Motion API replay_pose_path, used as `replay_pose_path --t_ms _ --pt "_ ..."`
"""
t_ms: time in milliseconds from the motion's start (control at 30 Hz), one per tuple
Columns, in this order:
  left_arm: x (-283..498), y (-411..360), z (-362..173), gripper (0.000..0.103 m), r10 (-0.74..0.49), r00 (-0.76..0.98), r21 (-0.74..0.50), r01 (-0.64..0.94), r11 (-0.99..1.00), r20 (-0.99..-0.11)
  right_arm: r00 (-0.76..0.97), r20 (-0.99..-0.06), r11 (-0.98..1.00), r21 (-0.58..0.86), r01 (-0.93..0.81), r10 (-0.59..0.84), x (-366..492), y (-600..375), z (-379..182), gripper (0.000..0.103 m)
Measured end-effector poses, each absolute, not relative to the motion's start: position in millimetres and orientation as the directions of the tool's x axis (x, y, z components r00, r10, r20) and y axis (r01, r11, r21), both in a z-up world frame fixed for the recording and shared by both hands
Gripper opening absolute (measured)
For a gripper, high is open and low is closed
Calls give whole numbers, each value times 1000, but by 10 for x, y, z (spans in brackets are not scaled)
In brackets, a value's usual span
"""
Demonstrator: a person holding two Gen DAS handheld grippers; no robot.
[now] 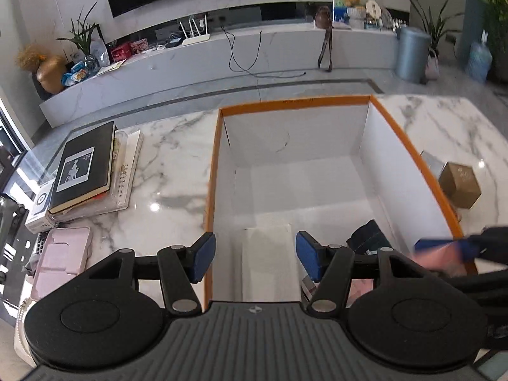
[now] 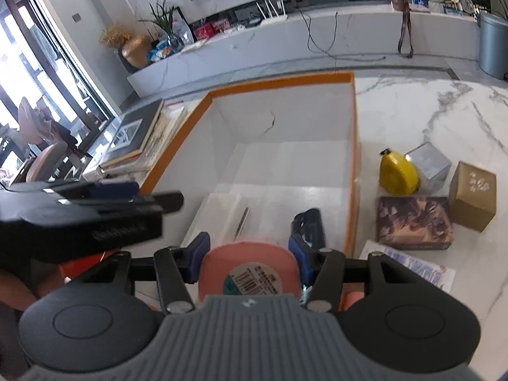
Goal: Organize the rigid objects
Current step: 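Lower the white carton into the orange box and open the left tool while right carries the pink bottle, then lower the pink spouted bottle into the orange box and open the right tool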
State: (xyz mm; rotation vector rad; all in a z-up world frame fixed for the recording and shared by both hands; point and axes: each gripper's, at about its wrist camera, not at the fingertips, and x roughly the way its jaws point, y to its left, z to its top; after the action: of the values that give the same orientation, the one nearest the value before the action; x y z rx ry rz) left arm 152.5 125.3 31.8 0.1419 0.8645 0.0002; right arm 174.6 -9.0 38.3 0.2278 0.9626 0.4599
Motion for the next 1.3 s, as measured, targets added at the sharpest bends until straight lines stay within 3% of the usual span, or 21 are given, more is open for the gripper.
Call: replay_pose_path --t_ms 267,300,333,400,567,667,867,1033,1167,1300 --pt "1443 1350 247 64 8 653 25 16 1000 -757 513 -764 917 276 -288 391 1743 167 336 50" --pt "1423 1378 266 64 6 661 11 3 1000 -751 519 -755 913 283 -295 401 1745 157 337 41" --pt "1420 1397 279 64 11 664 9 -6 1000 -747 503 -743 895 325 -305 441 1765 146 332 22" --pt "1395 1427 296 62 16 670 9 -14 1000 -742 452 -745 871 410 -271 491 1830 136 291 25" --pt "1334 1439 282 61 8 669 6 -4 1000 -744 464 -772 898 331 -291 435 1806 186 314 26" --pt "1321 1423 238 61 4 663 7 2 1000 -749 462 -786 908 306 -287 411 1817 149 334 34" --pt "1269 1406 159 61 -6 653 -4 4 1000 -757 460 -820 923 201 -327 341 1764 166 361 40" --pt "1240 1405 156 61 -10 653 -13 0 1000 -757 454 -825 906 153 -394 336 1714 247 347 37" --pt "1222 1366 143 61 -15 651 -13 8 1000 -759 475 -840 900 37 -434 263 1655 317 289 27" --pt "1194 1303 141 61 -23 649 -15 18 1000 -761 479 -838 897 30 -441 263 1637 288 294 27"
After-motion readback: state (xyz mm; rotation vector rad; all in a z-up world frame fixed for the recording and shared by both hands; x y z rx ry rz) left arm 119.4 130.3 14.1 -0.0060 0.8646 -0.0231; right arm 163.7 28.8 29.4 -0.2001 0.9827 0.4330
